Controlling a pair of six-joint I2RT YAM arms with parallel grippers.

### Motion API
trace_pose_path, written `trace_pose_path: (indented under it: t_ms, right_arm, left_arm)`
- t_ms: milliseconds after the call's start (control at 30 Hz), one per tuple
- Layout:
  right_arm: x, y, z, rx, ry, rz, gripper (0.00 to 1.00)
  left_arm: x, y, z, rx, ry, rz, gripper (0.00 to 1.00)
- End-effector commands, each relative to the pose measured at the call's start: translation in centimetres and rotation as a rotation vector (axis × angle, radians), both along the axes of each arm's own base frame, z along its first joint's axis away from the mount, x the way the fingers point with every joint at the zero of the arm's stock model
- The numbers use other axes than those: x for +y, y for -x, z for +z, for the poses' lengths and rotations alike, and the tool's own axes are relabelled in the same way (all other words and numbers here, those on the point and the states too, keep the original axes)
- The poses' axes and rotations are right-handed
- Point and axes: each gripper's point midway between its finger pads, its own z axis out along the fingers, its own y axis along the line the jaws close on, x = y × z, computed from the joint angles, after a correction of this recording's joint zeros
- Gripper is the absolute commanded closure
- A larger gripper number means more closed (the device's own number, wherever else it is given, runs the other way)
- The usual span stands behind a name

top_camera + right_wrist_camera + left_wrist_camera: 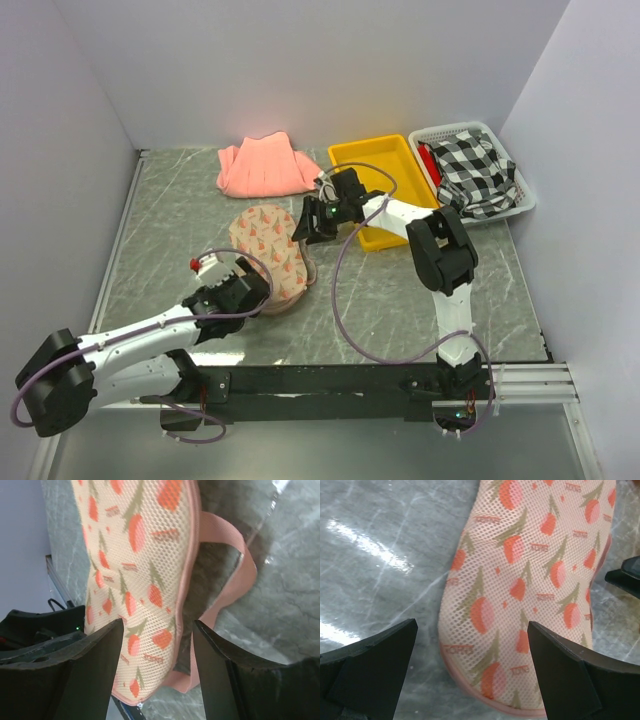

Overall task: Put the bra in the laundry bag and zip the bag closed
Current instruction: Adjust the laundry bag at the center of the board.

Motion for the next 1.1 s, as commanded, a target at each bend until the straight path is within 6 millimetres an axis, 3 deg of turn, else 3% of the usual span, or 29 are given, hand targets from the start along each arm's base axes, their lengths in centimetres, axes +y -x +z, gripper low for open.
trace_pose_path:
  t_ms: [0,333,633,833,867,967,1067]
  right_arm:
    - [1.1,-1.7,2.4,-0.076,-0.064,0.036,0.35]
    - [1.8,-2.9,-0.6,-0.028,-0.023,0.047,0.34]
    - [2.7,-1.8,-1.2,0.039,-0.097,0.111,0.35]
    - [2.5,-0.2,-1.7,0.070,-0.135,0.138,0.53]
    - [2.4,-0.2,-1.8,0.072,-0.135,0.136,0.62]
    - [2.1,0.5,-1.9,0.071,-0.133,0.130,0.74]
    - [1.5,1.2,-1.9,0.069,-0.115,0.124,0.77]
  left_arm:
    - [-1.9,-2.0,1.0,-0.036,0.052,-0.037,0.00]
    - [-2.8,-3.2,-0.2,-0.014,0.057,-0.064,0.01]
    - [-2.9,-4.5,-0.4,-0.010,0.050,-0.077,0.04]
    - [-3.0,-5.3,-0.5,-0.019,0.064,-0.082,0.05]
    - [-2.9,-5.5,-0.7,-0.015,0.059,-0.083,0.05]
    - [-2.7,-5.8,-1.1,-0.010,0.055,-0.078,0.05]
    - [-2.7,-6.6,-0.9,-0.022,0.060,-0.078,0.06]
